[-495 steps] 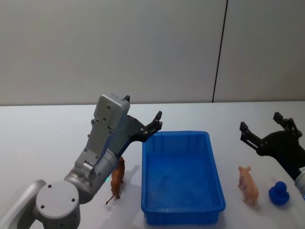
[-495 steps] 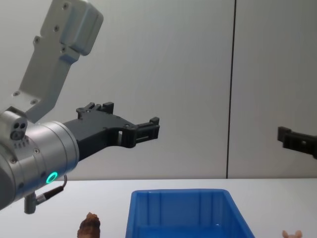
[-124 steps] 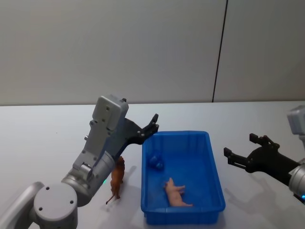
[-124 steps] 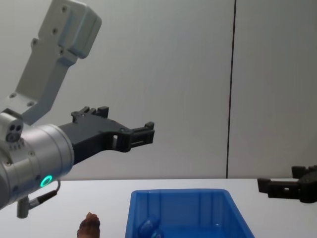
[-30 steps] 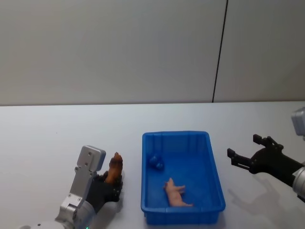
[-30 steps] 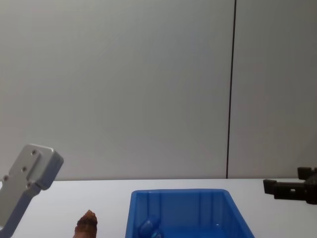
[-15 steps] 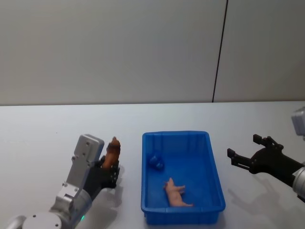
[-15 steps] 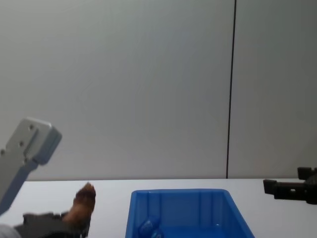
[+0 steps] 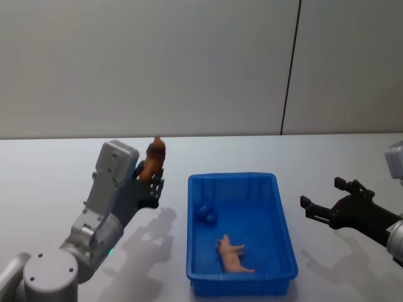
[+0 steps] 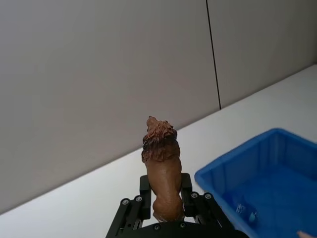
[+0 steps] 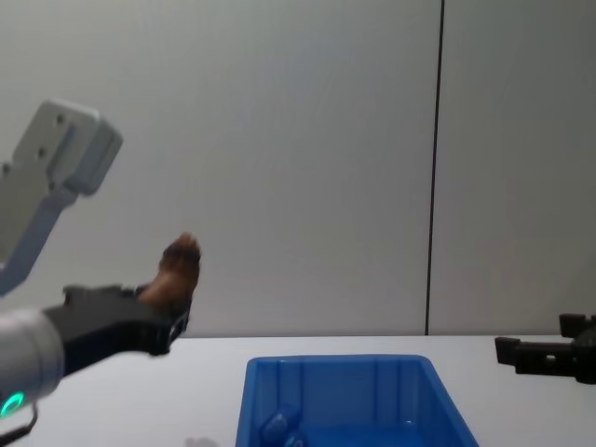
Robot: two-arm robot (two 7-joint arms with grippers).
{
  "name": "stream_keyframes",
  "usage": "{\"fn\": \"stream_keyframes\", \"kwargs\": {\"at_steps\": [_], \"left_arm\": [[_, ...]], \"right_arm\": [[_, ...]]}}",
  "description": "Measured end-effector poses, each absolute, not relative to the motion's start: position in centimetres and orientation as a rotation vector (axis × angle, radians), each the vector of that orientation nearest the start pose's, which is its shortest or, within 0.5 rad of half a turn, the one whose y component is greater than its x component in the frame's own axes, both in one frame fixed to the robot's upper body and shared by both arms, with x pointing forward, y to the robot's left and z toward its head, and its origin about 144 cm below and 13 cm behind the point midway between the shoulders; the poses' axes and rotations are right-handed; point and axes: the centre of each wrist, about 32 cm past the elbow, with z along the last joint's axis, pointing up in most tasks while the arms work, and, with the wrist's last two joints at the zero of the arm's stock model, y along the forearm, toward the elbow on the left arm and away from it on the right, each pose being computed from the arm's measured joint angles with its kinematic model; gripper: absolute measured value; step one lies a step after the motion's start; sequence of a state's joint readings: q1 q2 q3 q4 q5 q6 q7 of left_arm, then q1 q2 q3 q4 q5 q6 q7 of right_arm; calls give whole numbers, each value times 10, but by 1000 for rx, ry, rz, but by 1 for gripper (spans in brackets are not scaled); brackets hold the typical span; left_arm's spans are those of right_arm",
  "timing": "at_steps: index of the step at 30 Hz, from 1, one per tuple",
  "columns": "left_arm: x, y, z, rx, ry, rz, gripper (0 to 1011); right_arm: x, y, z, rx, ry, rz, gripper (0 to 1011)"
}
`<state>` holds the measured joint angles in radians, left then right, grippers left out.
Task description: Pick up the two dolls from the table and place them into the box.
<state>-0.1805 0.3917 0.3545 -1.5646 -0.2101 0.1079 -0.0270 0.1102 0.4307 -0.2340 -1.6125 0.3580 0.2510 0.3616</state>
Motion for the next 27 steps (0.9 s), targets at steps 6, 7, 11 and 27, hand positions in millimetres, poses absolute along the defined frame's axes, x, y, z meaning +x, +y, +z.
{"fn": "stream_keyframes", "kwargs": {"at_steps": [6, 7, 11, 27], "left_arm": [[499, 230, 1189, 158, -170, 1197, 357], [500, 228, 1190, 153, -172, 1192, 357], [504, 221, 1192, 136, -178, 1167, 357], [514, 200, 1187, 138, -140, 1062, 357]], "right_arm": [[481, -278, 1184, -206, 100, -988, 1001], [481, -278, 1184, -206, 100, -988, 1001], [481, -278, 1184, -206, 100, -988, 1001], [481, -278, 1184, -206, 100, -988, 1001]]}}
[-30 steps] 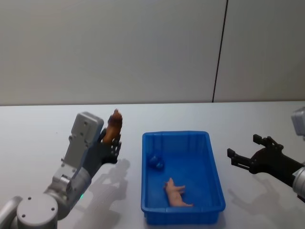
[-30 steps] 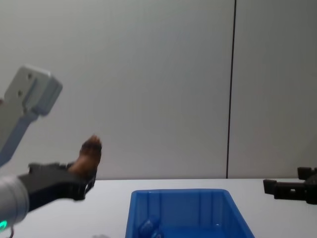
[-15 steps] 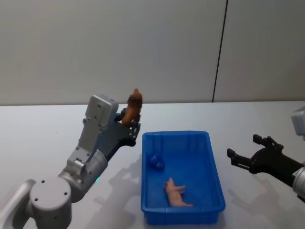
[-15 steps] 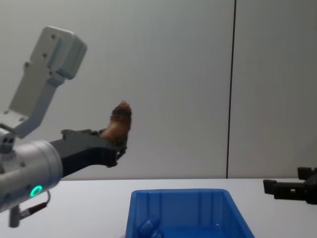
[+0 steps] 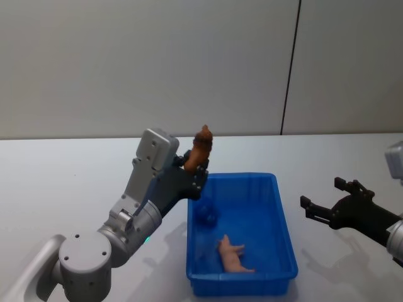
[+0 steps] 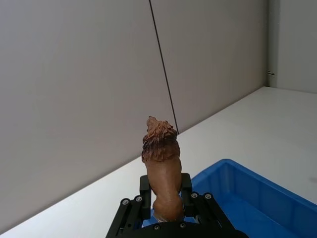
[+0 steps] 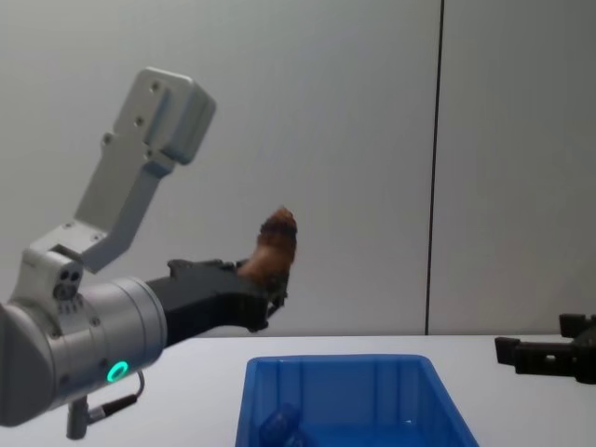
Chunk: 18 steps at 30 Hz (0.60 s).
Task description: Pick up the two dolls from the table and place them into the box.
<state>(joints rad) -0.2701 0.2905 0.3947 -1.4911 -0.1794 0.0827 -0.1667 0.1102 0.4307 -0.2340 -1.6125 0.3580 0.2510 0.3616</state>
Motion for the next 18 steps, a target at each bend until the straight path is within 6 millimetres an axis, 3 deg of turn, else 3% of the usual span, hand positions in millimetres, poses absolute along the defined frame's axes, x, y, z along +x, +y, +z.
{"fn": "stream_keyframes", "kwargs": {"at_steps": [10, 18], "left_arm": [[515, 197, 1181, 162, -112, 999, 375], [517, 193, 1176, 149, -93, 939, 640]], "right_arm": [[481, -278, 1184, -206, 100, -988, 1001], [481, -278, 1184, -206, 100, -988, 1001]]}}
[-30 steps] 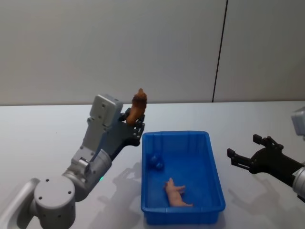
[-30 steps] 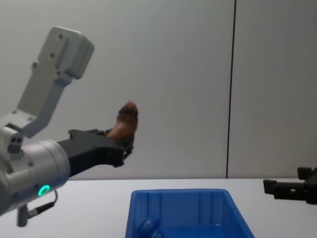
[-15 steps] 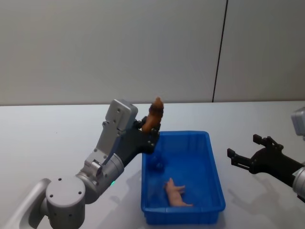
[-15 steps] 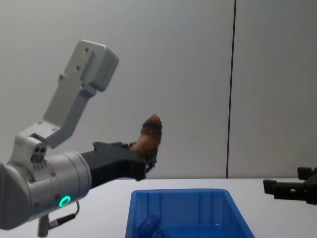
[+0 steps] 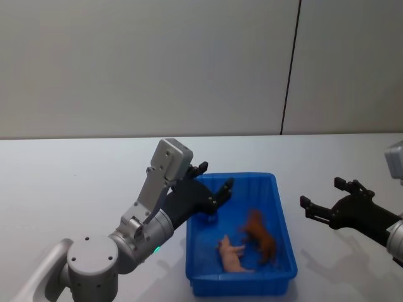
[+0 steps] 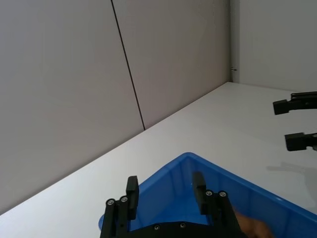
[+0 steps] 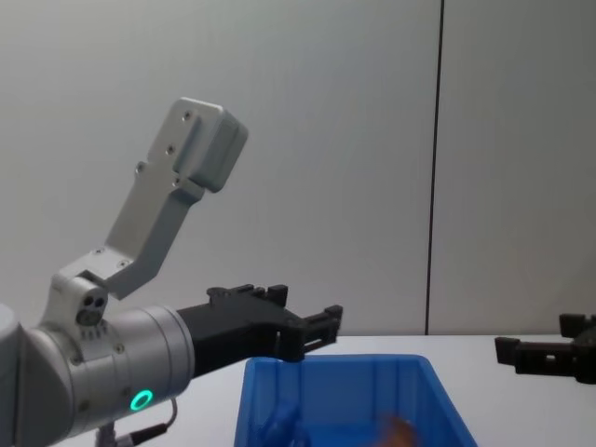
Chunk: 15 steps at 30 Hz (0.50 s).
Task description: Pick up the two dolls from the table and place them into the box.
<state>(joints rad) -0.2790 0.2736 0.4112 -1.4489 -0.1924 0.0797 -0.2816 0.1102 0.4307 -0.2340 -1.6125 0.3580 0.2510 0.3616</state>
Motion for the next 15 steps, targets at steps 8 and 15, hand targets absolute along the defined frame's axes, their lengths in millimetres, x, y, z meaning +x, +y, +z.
{"fn": "stream_keyframes", "kwargs": {"at_steps": [8, 15], "left_arm": [[518, 192, 1173, 117, -94, 906, 885], [514, 194, 1174, 91, -122, 928, 1001]], "right_arm": [[481, -278, 1184, -206, 100, -988, 1001], [481, -278, 1184, -206, 100, -988, 1001]]}}
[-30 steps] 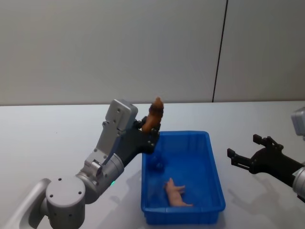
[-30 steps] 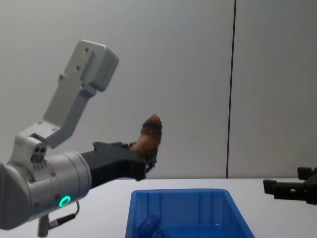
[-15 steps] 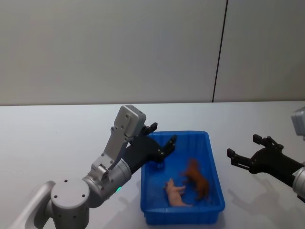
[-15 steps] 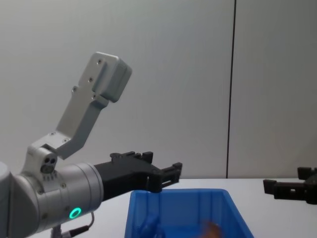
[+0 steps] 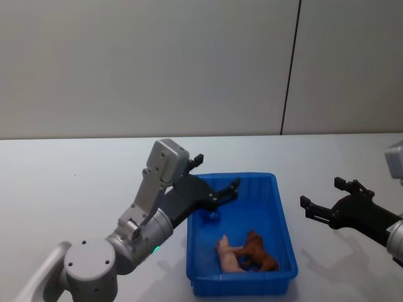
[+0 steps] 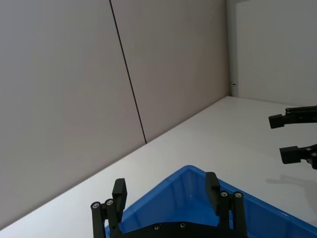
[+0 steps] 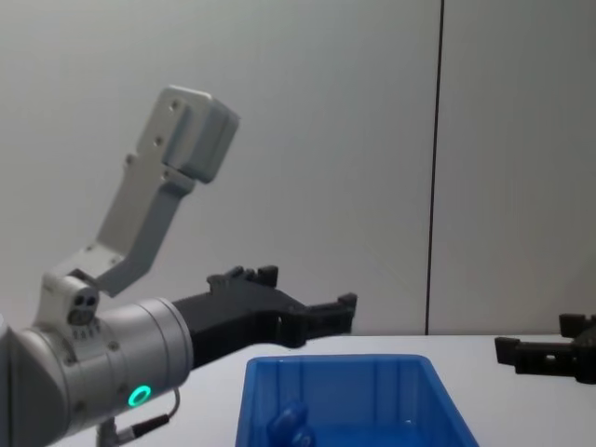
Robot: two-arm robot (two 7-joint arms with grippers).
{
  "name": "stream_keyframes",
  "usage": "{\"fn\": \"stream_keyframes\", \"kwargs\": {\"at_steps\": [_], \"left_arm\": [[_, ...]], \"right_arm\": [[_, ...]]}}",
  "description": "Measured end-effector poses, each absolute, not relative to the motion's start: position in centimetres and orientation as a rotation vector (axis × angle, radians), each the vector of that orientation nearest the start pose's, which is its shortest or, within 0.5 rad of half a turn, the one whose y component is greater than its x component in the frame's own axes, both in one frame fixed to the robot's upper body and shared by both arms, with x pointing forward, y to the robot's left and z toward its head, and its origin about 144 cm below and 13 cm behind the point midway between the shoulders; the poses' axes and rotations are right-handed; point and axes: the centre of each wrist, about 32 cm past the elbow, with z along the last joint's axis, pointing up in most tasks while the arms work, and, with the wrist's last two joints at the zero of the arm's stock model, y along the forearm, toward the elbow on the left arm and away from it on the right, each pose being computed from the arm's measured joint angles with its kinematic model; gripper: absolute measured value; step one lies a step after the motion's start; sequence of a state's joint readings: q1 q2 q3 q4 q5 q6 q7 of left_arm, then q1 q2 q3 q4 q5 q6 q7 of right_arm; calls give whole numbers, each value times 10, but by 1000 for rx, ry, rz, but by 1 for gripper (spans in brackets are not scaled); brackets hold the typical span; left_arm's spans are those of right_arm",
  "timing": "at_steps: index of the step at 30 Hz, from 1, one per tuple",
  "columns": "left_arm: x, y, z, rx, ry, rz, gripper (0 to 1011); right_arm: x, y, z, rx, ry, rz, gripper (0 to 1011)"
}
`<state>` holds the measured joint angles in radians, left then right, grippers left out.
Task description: Pick up the two dolls from the table and place them into the box.
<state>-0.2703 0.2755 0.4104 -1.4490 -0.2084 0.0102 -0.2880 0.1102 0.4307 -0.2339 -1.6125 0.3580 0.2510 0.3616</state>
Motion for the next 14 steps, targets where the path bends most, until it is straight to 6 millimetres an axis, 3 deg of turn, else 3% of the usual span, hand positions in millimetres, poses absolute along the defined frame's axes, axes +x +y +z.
{"fn": "stream_keyframes", "kwargs": {"at_steps": [14], "left_arm": [[504, 209, 1186, 33, -239, 1036, 1001]], "right_arm": [[481, -278, 1184, -206, 100, -988, 1001]]}}
